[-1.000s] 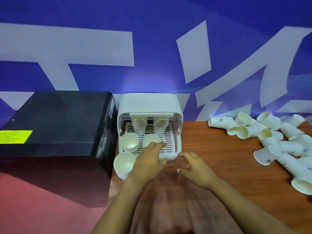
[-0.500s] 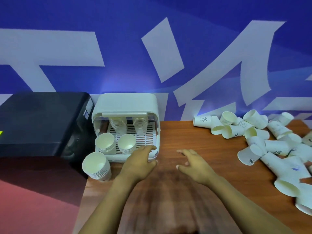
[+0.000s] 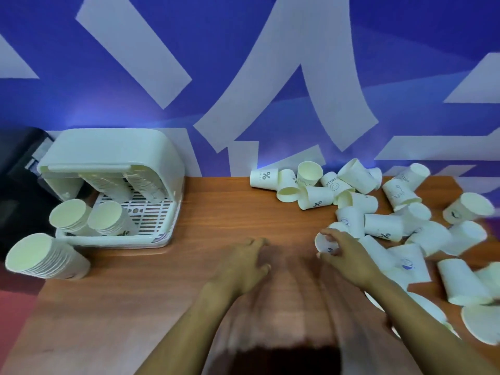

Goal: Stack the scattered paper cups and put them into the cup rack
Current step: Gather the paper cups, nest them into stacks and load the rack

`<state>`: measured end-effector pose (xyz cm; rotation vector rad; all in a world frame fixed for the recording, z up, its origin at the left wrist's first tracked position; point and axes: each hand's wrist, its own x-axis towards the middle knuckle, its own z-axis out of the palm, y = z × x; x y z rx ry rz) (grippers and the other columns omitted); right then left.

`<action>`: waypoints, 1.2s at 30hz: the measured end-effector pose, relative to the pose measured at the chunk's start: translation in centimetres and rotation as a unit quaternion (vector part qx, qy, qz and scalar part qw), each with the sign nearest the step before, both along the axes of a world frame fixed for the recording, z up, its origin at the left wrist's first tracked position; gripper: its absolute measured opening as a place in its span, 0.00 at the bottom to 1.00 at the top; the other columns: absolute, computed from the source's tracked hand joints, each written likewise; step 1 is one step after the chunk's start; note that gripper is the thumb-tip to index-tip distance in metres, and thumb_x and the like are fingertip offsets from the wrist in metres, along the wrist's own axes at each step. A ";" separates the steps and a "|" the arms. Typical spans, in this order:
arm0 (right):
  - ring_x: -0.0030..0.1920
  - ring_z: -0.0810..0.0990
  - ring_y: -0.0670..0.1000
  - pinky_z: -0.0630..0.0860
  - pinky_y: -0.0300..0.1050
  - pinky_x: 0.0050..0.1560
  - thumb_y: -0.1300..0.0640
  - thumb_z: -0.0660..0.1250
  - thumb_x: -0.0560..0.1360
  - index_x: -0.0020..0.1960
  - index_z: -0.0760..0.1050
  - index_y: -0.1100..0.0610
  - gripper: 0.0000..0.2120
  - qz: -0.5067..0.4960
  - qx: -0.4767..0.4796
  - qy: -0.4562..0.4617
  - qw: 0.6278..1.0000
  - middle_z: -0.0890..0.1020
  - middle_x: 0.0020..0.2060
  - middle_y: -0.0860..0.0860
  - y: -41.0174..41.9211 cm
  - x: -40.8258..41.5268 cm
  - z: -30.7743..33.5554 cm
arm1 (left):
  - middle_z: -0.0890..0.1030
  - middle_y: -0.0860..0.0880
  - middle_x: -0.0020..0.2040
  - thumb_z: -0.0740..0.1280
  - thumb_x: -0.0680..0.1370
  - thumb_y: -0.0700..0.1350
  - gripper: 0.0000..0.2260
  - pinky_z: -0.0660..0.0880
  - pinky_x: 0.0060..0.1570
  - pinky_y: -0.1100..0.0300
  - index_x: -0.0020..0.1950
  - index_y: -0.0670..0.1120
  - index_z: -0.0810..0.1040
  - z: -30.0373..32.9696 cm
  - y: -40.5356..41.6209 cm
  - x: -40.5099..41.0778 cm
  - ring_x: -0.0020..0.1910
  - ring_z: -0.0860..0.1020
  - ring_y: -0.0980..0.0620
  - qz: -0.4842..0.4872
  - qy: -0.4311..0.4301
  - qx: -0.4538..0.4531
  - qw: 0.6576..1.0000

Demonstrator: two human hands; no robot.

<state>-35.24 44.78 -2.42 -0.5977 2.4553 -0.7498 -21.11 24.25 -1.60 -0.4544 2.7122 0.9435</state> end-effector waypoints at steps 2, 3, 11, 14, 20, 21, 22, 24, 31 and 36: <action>0.53 0.77 0.51 0.72 0.47 0.57 0.56 0.70 0.72 0.66 0.70 0.51 0.24 -0.018 -0.003 0.006 1.000 0.74 0.60 0.52 1.8 -2.2 -0.2 | 0.72 0.49 0.66 0.66 0.77 0.50 0.24 0.68 0.61 0.58 0.71 0.52 0.65 -0.3 1.9 -2.0 0.65 0.71 0.46 -0.012 -0.005 0.008 1.000; 0.52 0.78 0.52 0.73 0.49 0.57 0.57 0.70 0.72 0.66 0.70 0.51 0.24 -0.028 -0.002 0.010 1.000 0.74 0.60 0.53 2.5 -3.3 -0.3 | 0.72 0.48 0.65 0.66 0.76 0.50 0.24 0.68 0.62 0.57 0.71 0.52 0.65 -0.4 2.7 -3.0 0.65 0.71 0.46 -0.016 -0.004 0.012 1.000; 0.55 0.77 0.56 0.71 0.47 0.54 0.53 0.69 0.73 0.70 0.65 0.53 0.27 -0.102 0.005 0.020 0.995 0.74 0.62 0.57 4.5 -10.8 -2.2 | 0.68 0.50 0.70 0.71 0.72 0.55 0.33 0.66 0.66 0.56 0.74 0.55 0.61 -1.8 7.1 -10.9 0.68 0.67 0.49 -0.041 -0.005 0.030 0.999; 0.61 0.74 0.57 0.71 0.52 0.59 0.50 0.69 0.73 0.71 0.62 0.52 0.30 -0.106 0.023 0.019 0.994 0.71 0.65 0.58 4.1 -12.3 -3.1 | 0.65 0.49 0.70 0.71 0.72 0.54 0.35 0.65 0.65 0.54 0.74 0.56 0.58 -2.5 8.4 -13.4 0.68 0.66 0.46 -0.045 -0.001 0.004 0.999; 0.62 0.73 0.57 0.73 0.58 0.58 0.41 0.68 0.70 0.71 0.59 0.49 0.34 -0.125 0.073 0.018 0.989 0.70 0.65 0.55 3.1 -13.3 -4.5 | 0.61 0.49 0.71 0.70 0.72 0.54 0.35 0.66 0.65 0.50 0.76 0.55 0.56 -4.4 10.3 -16.6 0.69 0.63 0.45 -0.054 -0.003 -0.005 0.999; 0.61 0.74 0.57 0.74 0.57 0.56 0.40 0.68 0.70 0.71 0.59 0.49 0.35 -0.126 0.083 0.021 0.988 0.70 0.64 0.54 2.9 -13.4 -4.6 | 0.61 0.49 0.72 0.70 0.73 0.54 0.36 0.66 0.65 0.50 0.76 0.55 0.56 -4.7 10.4 -16.8 0.69 0.63 0.45 -0.060 -0.007 -0.013 0.998; 0.60 0.74 0.57 0.74 0.57 0.55 0.39 0.68 0.70 0.70 0.59 0.49 0.35 -0.125 0.093 0.028 0.987 0.70 0.64 0.53 2.8 -13.4 -4.8 | 0.61 0.49 0.72 0.69 0.73 0.54 0.36 0.66 0.65 0.49 0.76 0.56 0.55 -5.1 10.6 -17.0 0.68 0.64 0.44 -0.065 -0.008 -0.021 0.998; 0.59 0.75 0.58 0.73 0.55 0.51 0.38 0.68 0.69 0.69 0.60 0.50 0.34 -0.122 0.111 0.047 0.985 0.70 0.63 0.53 2.5 -13.5 -4.9 | 0.63 0.48 0.70 0.69 0.73 0.55 0.35 0.67 0.63 0.50 0.76 0.56 0.56 -5.6 10.8 -17.2 0.67 0.65 0.44 -0.067 -0.005 -0.042 0.997; 0.52 0.77 0.60 0.73 0.51 0.42 0.41 0.71 0.68 0.63 0.63 0.54 0.32 -0.099 0.154 0.100 0.978 0.70 0.58 0.54 1.6 -13.0 -5.6 | 0.67 0.47 0.66 0.68 0.74 0.55 0.31 0.71 0.56 0.51 0.74 0.55 0.60 -6.5 10.9 -16.7 0.63 0.67 0.44 -0.057 -0.027 -0.046 0.997; 0.51 0.77 0.60 0.71 0.49 0.41 0.45 0.72 0.68 0.61 0.63 0.55 0.29 -0.100 0.145 0.099 0.979 0.71 0.57 0.54 1.3 -13.0 -5.4 | 0.70 0.49 0.63 0.69 0.72 0.54 0.28 0.71 0.56 0.52 0.70 0.53 0.64 -5.9 9.2 -15.3 0.62 0.67 0.46 -0.037 -0.022 -0.036 0.998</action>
